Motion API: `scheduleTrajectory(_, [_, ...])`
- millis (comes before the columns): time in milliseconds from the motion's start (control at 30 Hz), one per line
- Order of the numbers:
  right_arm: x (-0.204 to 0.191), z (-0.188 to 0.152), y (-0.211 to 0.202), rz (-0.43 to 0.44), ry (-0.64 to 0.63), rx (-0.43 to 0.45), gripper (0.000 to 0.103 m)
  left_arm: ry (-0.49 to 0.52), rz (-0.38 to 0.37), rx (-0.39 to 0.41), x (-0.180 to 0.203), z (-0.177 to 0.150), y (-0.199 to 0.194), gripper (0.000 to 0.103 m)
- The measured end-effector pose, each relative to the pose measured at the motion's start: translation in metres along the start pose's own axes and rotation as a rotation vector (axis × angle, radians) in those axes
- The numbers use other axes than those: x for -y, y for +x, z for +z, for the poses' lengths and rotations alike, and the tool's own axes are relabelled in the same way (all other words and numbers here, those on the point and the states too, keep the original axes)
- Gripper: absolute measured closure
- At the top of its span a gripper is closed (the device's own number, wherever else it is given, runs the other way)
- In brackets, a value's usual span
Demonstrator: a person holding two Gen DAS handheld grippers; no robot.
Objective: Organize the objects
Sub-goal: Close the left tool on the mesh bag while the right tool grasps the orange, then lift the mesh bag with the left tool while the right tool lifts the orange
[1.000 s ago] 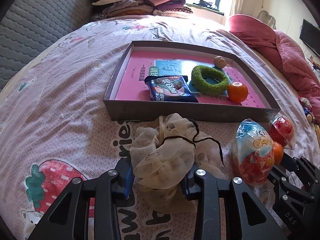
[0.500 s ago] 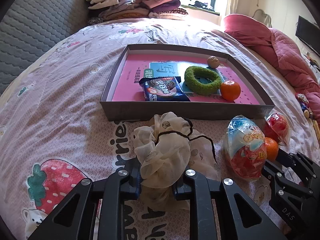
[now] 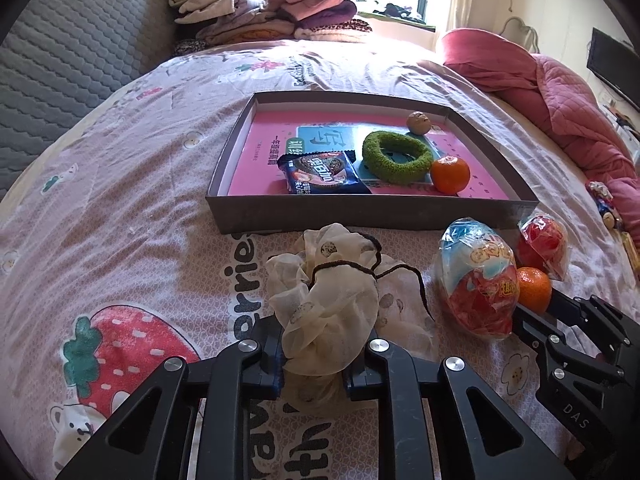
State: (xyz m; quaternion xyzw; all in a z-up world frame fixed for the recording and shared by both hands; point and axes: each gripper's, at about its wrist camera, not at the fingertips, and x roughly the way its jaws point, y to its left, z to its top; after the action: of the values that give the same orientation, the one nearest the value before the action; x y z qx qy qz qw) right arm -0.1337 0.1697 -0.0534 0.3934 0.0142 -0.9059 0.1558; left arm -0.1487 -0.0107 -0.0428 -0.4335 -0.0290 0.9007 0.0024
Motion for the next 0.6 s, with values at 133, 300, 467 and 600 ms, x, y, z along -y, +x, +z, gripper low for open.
scheduleTrajectory(133, [0.001,-0.004,-0.004,0.003,-0.002,0.001,0.062,0.002,-0.002,0.004,0.0,-0.004,-0.008,0.083])
scheduleTrajectory(300, [0.003,-0.007,-0.01,0.004,0.007,0.004,0.062,0.006,0.003,0.009,0.0,-0.009,-0.018,0.083])
scheduleTrajectory(467, [0.002,-0.009,-0.022,0.019,0.008,0.02,0.062,0.004,0.004,0.021,-0.001,-0.011,-0.03,0.083])
scheduleTrajectory(600, [-0.002,-0.009,-0.034,0.029,0.0,0.038,0.062,0.0,0.004,0.041,-0.001,-0.01,-0.043,0.083])
